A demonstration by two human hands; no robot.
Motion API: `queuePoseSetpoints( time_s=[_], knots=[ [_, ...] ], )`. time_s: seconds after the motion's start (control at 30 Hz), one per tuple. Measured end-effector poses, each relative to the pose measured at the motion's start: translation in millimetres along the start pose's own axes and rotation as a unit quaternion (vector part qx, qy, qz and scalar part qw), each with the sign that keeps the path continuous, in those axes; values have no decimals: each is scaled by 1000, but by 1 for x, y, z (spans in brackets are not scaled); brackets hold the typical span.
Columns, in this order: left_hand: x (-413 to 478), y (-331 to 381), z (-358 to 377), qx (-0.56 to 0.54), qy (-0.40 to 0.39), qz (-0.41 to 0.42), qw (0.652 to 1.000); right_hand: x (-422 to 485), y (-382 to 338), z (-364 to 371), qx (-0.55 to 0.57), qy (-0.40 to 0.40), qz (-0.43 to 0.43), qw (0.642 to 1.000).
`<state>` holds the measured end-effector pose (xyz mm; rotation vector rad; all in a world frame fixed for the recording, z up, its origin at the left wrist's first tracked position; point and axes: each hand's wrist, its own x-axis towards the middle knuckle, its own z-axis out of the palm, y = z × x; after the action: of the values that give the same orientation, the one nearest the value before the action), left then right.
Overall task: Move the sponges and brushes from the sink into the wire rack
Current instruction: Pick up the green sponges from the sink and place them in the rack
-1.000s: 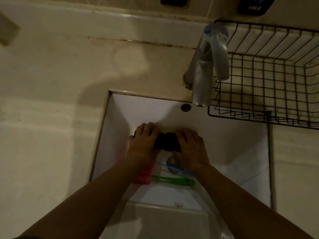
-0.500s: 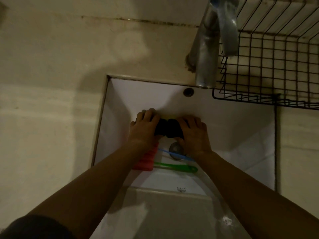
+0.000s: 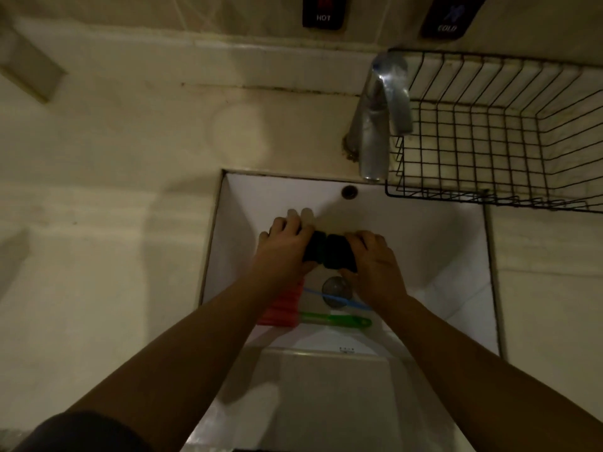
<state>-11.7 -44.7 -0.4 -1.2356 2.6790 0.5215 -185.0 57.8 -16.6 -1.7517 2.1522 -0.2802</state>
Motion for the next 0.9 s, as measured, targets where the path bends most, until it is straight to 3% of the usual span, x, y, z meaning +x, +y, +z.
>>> queuePoseSetpoints(
  time_s=[0.53,0.9],
  knots=[
    [-48,32,-65,-38,57,87,994,-57,-23,-88,46,64,-3,997],
    [-55,41,-126,-60,109,118,985,-49,-34,-163,51,56,-37,996]
  ],
)
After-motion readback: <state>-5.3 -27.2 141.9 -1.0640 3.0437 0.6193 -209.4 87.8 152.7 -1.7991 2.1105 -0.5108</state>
